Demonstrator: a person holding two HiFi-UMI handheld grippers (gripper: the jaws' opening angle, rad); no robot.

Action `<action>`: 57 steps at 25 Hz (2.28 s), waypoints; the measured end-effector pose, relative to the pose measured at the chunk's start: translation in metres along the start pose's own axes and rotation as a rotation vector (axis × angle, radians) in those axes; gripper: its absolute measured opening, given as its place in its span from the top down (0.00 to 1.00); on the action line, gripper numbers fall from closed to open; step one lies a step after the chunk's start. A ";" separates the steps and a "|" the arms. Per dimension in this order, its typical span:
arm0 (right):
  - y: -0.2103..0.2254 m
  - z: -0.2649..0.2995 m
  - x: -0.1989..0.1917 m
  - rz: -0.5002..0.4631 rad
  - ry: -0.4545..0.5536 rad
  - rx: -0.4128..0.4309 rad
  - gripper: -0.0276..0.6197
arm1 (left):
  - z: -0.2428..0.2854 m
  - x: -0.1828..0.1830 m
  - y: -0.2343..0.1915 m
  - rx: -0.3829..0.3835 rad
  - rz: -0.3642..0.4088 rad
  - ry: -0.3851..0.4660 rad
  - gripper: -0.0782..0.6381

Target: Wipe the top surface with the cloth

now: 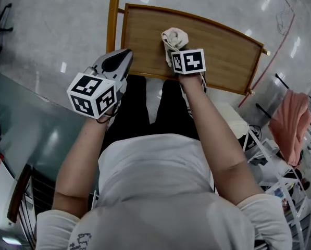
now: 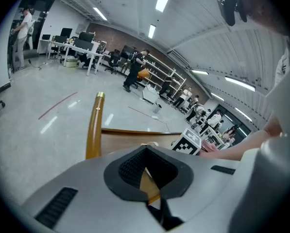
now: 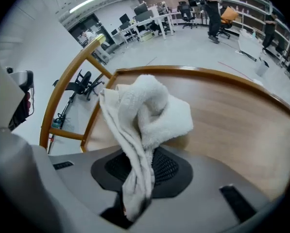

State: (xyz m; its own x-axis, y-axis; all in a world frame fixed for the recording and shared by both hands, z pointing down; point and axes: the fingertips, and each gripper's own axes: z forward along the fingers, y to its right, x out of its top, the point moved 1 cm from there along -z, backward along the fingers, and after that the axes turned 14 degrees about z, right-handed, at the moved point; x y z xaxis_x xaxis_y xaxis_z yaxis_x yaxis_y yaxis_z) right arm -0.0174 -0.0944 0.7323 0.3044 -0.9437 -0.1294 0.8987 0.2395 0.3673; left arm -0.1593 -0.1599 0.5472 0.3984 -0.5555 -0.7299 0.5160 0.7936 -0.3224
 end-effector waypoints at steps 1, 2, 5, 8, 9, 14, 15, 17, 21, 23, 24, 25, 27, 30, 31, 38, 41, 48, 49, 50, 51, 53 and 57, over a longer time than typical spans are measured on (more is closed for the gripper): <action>-0.020 0.009 0.003 -0.020 -0.005 0.013 0.80 | -0.008 -0.004 -0.007 0.004 -0.009 0.000 0.88; -0.040 0.018 0.005 -0.039 -0.009 0.026 0.80 | -0.016 -0.008 -0.014 0.006 -0.018 0.000 0.88; -0.098 0.042 0.012 -0.085 -0.020 0.071 0.80 | -0.039 -0.017 -0.032 0.009 -0.027 -0.001 0.88; -0.142 0.058 0.013 -0.118 -0.036 0.098 0.80 | -0.057 -0.024 -0.046 0.008 -0.022 -0.008 0.88; -0.149 0.061 0.012 -0.125 -0.039 0.096 0.80 | -0.063 -0.026 -0.049 0.008 -0.024 -0.009 0.88; -0.152 0.062 0.010 -0.106 -0.031 0.100 0.80 | -0.081 -0.031 -0.064 0.012 -0.031 0.004 0.88; -0.151 0.060 0.010 -0.103 -0.032 0.104 0.80 | -0.081 -0.031 -0.064 0.011 -0.031 0.006 0.88; -0.149 0.054 0.007 -0.105 -0.036 0.111 0.80 | -0.082 -0.030 -0.059 0.003 -0.033 0.009 0.88; -0.133 0.026 0.000 -0.108 -0.018 0.127 0.80 | -0.087 -0.028 -0.040 0.001 -0.013 0.007 0.88; -0.121 0.001 0.001 -0.109 0.013 0.140 0.80 | -0.090 -0.022 -0.028 0.009 -0.016 0.015 0.88; -0.115 -0.013 0.003 -0.112 0.036 0.147 0.80 | -0.089 -0.017 -0.021 0.010 -0.027 0.027 0.88; -0.107 -0.028 0.006 -0.117 0.062 0.154 0.80 | -0.087 -0.009 -0.014 0.007 -0.040 0.045 0.88; -0.089 -0.062 0.016 -0.129 0.119 0.167 0.80 | -0.078 0.017 0.006 -0.006 -0.039 0.088 0.88; -0.065 -0.120 0.036 -0.142 0.220 0.201 0.80 | -0.066 0.063 0.042 -0.027 0.018 0.145 0.88; -0.058 -0.142 0.042 -0.149 0.260 0.206 0.80 | -0.064 0.077 0.053 -0.033 0.032 0.164 0.88; -0.040 -0.318 0.075 -0.207 0.607 0.258 0.80 | -0.075 0.169 0.139 -0.046 0.168 0.343 0.88; -0.042 -0.403 0.074 -0.281 0.802 0.279 0.80 | -0.074 0.201 0.186 -0.073 0.206 0.420 0.88; -0.046 -0.497 0.057 -0.334 0.989 0.368 0.80 | -0.074 0.242 0.257 -0.124 0.280 0.474 0.88; -0.049 -0.502 0.054 -0.348 0.988 0.387 0.80 | -0.078 0.244 0.264 -0.131 0.281 0.478 0.88; -0.053 -0.505 0.049 -0.363 0.983 0.405 0.80 | -0.083 0.243 0.270 -0.137 0.281 0.482 0.88; -0.058 -0.507 0.043 -0.381 0.979 0.419 0.80 | -0.088 0.241 0.275 -0.142 0.281 0.487 0.88; -0.068 -0.512 0.032 -0.414 0.990 0.430 0.80 | -0.100 0.239 0.282 -0.149 0.288 0.503 0.88; -0.088 -0.536 0.015 -0.419 1.069 0.436 0.80 | -0.122 0.242 0.299 -0.204 0.342 0.513 0.88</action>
State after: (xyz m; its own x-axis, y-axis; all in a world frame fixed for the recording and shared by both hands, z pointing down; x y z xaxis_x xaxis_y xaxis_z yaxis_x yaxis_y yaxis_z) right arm 0.0778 -0.0071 0.2042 0.3071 -0.2184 -0.9263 0.8713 -0.3271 0.3660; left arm -0.0014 -0.0266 0.2008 0.0758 -0.1139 -0.9906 0.2492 0.9641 -0.0918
